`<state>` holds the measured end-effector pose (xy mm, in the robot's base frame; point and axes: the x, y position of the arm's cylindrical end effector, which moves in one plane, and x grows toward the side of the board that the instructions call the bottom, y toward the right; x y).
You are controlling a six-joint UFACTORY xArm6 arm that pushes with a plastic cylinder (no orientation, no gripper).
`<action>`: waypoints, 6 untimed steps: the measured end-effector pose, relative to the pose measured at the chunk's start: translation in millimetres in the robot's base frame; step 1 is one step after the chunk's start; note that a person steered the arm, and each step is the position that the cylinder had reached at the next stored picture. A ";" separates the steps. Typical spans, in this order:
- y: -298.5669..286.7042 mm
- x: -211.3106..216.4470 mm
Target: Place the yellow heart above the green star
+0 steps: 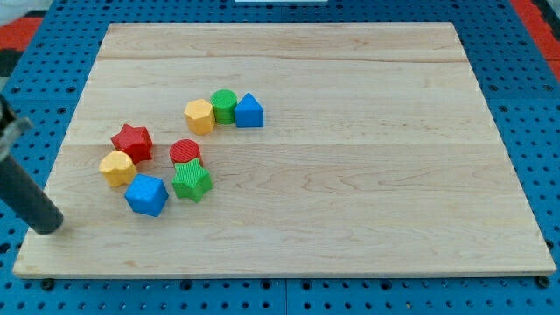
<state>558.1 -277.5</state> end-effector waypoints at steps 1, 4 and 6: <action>-2.4 -13.8; 42.1 -66.1; 172.0 -66.1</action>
<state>492.0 -105.5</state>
